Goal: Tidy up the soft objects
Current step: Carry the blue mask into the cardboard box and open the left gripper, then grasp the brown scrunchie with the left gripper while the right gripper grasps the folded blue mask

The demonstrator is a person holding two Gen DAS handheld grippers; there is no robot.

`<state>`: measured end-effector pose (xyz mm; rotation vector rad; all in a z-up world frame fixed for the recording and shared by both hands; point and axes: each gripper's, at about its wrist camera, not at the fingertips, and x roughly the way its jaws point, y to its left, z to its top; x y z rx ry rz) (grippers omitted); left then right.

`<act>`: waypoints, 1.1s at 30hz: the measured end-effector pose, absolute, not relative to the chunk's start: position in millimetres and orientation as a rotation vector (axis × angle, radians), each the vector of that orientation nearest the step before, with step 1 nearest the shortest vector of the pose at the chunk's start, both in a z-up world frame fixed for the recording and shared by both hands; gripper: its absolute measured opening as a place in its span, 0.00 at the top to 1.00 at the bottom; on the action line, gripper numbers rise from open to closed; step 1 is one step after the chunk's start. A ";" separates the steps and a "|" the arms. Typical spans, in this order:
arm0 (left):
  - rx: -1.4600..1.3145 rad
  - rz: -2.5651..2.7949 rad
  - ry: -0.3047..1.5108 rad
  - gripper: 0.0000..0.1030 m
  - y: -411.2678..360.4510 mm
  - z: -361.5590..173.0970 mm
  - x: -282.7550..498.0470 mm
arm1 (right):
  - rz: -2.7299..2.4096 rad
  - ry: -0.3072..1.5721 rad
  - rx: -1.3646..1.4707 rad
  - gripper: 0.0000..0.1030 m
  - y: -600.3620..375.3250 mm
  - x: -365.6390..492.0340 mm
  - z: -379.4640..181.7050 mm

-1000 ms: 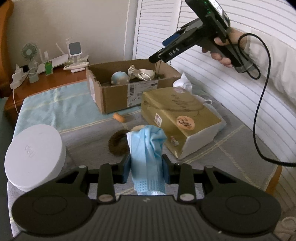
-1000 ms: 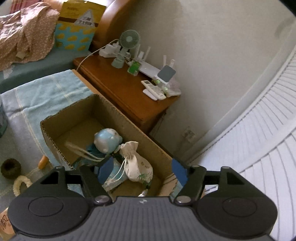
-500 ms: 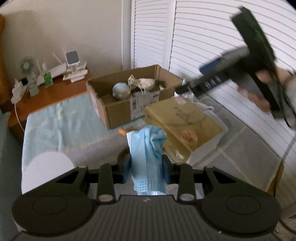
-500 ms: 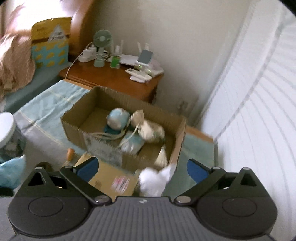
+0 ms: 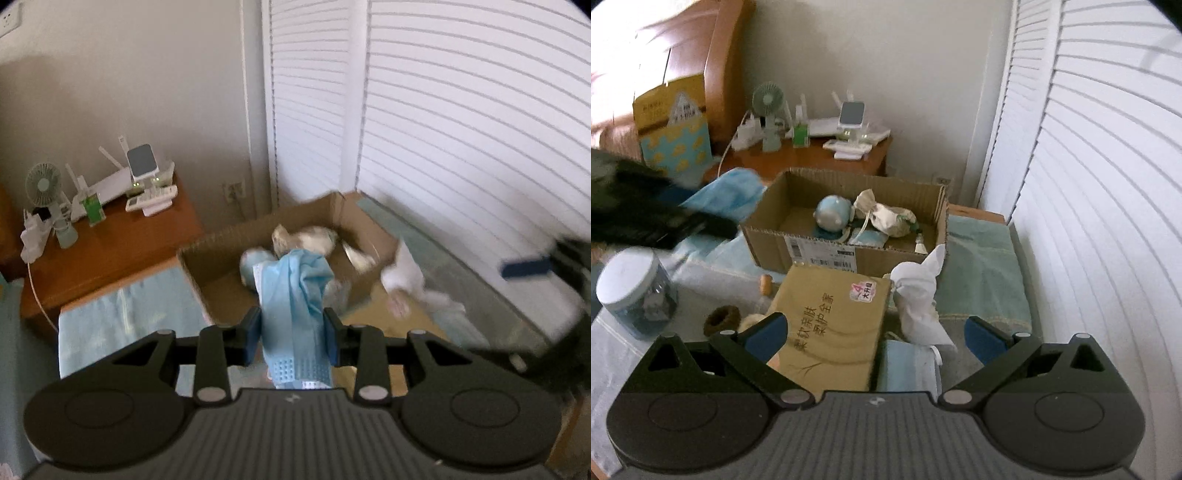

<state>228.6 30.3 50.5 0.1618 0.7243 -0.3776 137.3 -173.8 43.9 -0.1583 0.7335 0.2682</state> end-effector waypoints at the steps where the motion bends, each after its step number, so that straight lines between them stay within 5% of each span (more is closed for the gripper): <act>1: 0.163 -0.377 0.725 0.67 28.9 51.3 237.8 | 0.262 0.722 -0.153 0.00 -175.6 135.2 46.1; 5: 0.148 -0.345 0.714 0.64 23.8 50.2 265.0 | 0.244 0.689 -0.118 0.00 -184.6 128.9 52.3; 7: 0.137 -0.321 0.716 0.34 23.3 47.9 274.7 | 0.246 0.685 -0.104 0.00 -188.2 126.5 53.6; 9: 0.130 -0.299 0.701 0.20 23.9 46.3 277.4 | 0.242 0.684 -0.104 0.00 -190.0 124.8 53.3; 20: 0.164 -0.315 0.674 0.07 27.1 52.4 238.4 | 0.217 0.691 -0.099 0.00 -191.9 113.6 50.2; 33: 0.148 -0.311 0.638 0.04 31.7 39.5 168.7 | 0.219 0.661 -0.137 0.00 -195.0 81.9 55.2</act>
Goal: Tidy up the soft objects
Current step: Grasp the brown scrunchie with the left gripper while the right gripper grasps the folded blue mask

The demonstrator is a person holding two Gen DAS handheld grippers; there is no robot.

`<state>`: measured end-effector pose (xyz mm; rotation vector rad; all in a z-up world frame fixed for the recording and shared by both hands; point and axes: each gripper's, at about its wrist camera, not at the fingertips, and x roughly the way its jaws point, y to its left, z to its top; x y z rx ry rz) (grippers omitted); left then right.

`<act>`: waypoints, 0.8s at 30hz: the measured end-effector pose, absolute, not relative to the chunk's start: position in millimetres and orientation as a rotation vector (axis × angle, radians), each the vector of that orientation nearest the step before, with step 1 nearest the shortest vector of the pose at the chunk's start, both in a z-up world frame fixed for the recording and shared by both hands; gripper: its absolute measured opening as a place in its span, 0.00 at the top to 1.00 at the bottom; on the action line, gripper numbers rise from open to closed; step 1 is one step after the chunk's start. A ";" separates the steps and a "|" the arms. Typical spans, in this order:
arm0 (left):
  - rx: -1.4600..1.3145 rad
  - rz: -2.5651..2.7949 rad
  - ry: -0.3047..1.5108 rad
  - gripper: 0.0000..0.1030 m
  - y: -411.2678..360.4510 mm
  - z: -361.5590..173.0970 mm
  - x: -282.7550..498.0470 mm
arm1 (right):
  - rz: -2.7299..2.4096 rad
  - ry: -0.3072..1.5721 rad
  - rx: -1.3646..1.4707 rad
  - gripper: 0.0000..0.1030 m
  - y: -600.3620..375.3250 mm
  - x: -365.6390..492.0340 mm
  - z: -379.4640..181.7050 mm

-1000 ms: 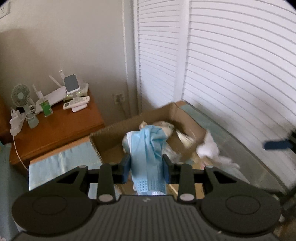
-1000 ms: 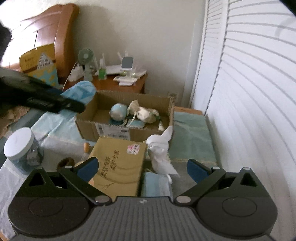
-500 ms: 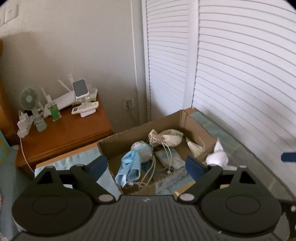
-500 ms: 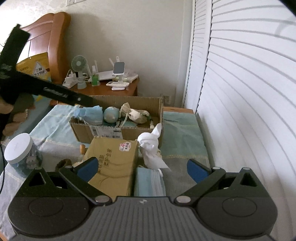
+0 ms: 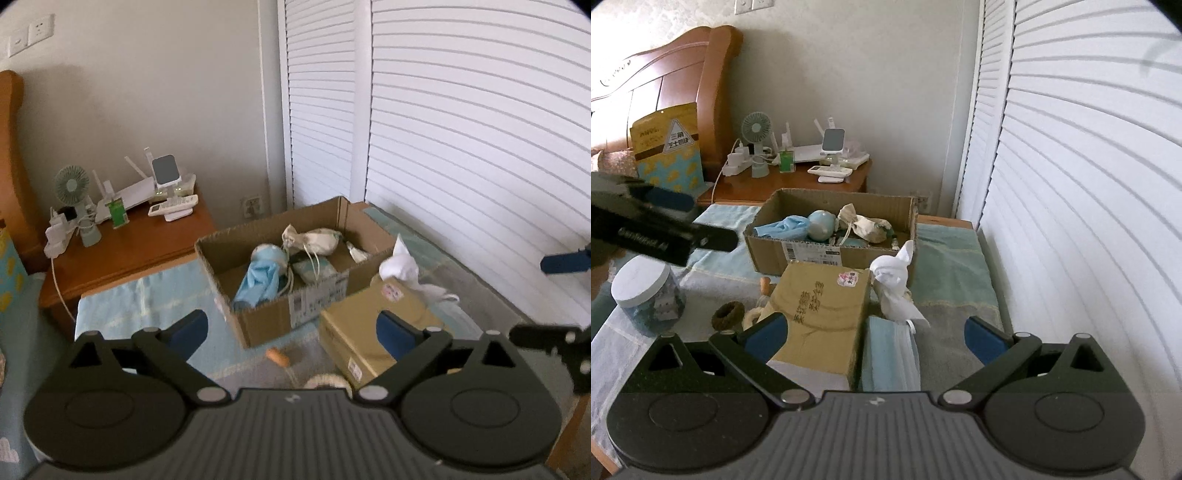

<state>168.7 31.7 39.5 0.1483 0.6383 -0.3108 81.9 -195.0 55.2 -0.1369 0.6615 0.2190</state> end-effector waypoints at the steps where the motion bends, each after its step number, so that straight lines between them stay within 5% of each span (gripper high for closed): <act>1: 0.150 -0.320 0.632 0.03 32.8 37.5 164.6 | 0.214 0.660 -0.137 0.00 -196.3 80.0 54.9; 24: 0.290 -0.413 0.814 0.03 30.6 -21.3 164.3 | 0.150 0.788 -0.179 0.00 -216.2 79.2 2.6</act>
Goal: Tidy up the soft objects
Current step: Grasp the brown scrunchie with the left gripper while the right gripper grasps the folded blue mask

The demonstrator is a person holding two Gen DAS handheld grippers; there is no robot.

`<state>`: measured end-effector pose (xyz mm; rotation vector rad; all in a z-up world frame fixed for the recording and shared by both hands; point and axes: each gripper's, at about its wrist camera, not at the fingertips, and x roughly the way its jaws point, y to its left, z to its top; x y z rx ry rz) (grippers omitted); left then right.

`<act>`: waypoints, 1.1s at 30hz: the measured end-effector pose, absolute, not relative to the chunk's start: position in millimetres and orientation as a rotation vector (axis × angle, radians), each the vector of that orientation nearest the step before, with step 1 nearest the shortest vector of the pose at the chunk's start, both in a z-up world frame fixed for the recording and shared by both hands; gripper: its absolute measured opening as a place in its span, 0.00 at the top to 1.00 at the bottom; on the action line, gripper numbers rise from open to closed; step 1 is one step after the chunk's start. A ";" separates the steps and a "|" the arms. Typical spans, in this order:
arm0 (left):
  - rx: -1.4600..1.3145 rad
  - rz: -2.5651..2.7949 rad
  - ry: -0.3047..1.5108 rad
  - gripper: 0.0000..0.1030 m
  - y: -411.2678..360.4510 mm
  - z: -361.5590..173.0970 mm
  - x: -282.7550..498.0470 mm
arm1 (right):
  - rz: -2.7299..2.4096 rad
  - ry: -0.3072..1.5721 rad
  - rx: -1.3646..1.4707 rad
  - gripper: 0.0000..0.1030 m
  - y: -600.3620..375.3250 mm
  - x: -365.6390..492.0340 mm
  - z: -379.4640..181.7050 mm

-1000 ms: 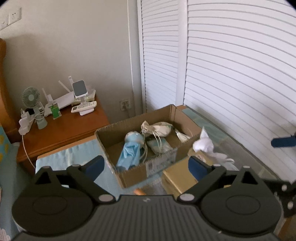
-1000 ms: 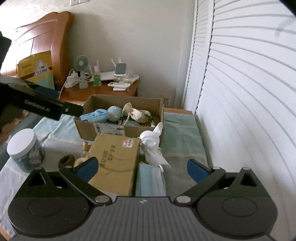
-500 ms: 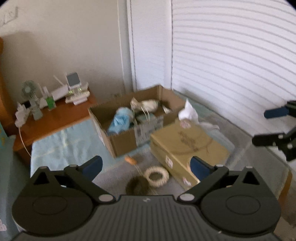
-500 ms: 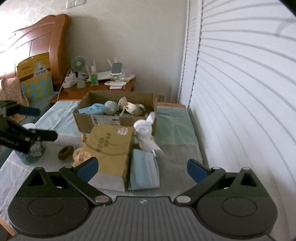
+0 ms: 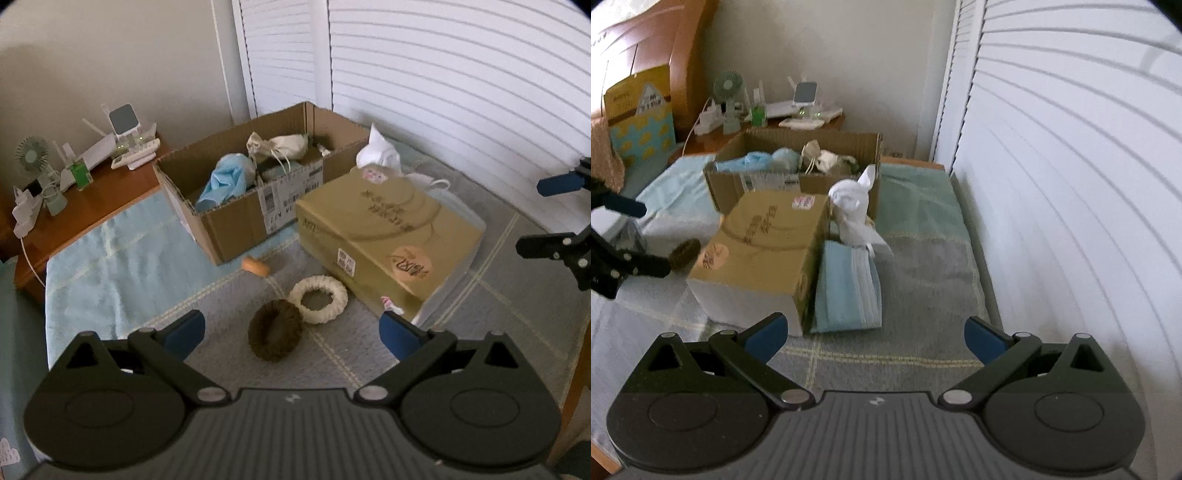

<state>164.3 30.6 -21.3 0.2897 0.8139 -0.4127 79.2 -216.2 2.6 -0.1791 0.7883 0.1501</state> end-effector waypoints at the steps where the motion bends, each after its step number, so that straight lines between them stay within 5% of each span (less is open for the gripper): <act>1: 0.293 -0.413 0.821 0.04 30.5 -22.9 166.1 | 0.157 0.792 -0.185 0.00 -215.9 79.9 -0.1; 18: 0.318 -0.441 0.932 0.38 32.0 -50.8 198.1 | 0.220 0.844 -0.205 0.01 -215.7 96.0 -32.3; 33: 0.287 -0.461 0.960 0.46 32.8 -55.3 204.8 | 0.280 0.806 -0.236 0.19 -214.3 110.5 -45.6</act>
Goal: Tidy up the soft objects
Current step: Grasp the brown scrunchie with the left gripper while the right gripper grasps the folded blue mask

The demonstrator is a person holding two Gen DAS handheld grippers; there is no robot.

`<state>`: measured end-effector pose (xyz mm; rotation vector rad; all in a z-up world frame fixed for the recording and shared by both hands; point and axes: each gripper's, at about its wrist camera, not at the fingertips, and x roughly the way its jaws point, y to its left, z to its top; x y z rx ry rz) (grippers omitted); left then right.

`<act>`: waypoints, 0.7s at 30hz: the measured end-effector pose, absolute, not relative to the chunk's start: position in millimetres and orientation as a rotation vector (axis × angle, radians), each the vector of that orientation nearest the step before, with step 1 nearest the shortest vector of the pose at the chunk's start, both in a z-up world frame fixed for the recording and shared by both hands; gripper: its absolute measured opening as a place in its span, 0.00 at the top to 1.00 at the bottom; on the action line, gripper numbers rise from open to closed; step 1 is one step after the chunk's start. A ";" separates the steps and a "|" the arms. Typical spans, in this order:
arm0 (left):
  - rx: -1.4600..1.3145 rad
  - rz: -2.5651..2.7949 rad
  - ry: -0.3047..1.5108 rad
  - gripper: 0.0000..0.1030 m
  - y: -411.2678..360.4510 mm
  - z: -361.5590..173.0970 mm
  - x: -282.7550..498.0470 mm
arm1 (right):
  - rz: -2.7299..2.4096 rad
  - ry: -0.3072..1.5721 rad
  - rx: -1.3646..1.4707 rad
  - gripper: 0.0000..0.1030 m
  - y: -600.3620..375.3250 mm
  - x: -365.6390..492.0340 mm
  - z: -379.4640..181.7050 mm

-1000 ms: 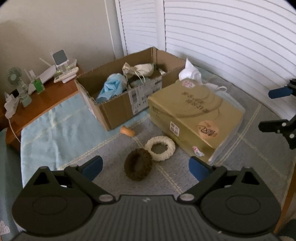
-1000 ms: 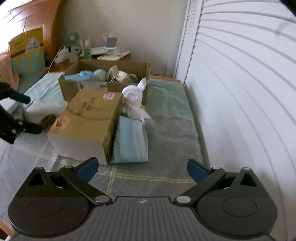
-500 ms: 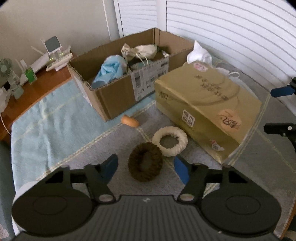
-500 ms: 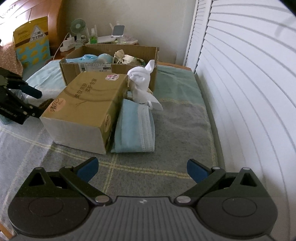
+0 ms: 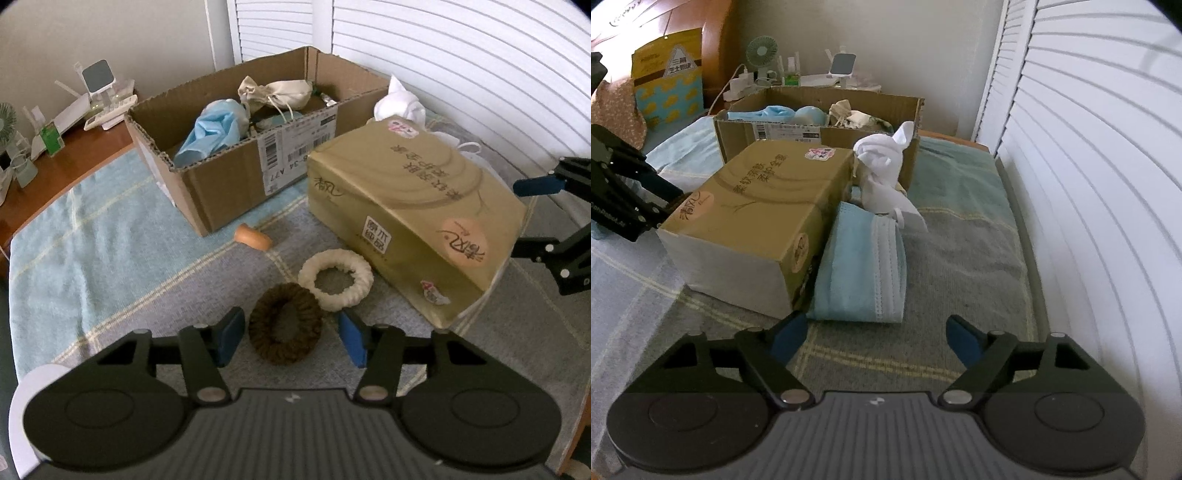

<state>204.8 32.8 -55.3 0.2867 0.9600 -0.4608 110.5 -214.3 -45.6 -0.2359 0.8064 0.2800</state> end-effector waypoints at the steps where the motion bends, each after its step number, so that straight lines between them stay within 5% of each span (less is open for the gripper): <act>1: 0.284 -0.461 0.961 0.46 32.9 -55.3 205.1 | 0.283 0.802 -0.240 0.20 -213.6 110.2 -46.0; 4: 0.278 -0.461 0.965 0.46 33.2 -55.2 206.1 | 0.292 0.794 -0.239 0.28 -212.7 112.5 -48.0; 6: 0.278 -0.461 0.964 0.47 33.0 -55.2 206.0 | 0.304 0.788 -0.231 0.45 -213.1 112.4 -47.4; 9: 0.279 -0.464 0.963 0.49 32.3 -55.1 205.8 | 0.297 0.781 -0.223 0.50 -215.0 111.9 -45.2; 21: 0.281 -0.475 0.956 0.55 32.1 -54.4 201.0 | 0.204 0.813 -0.216 0.48 -233.4 96.4 -36.1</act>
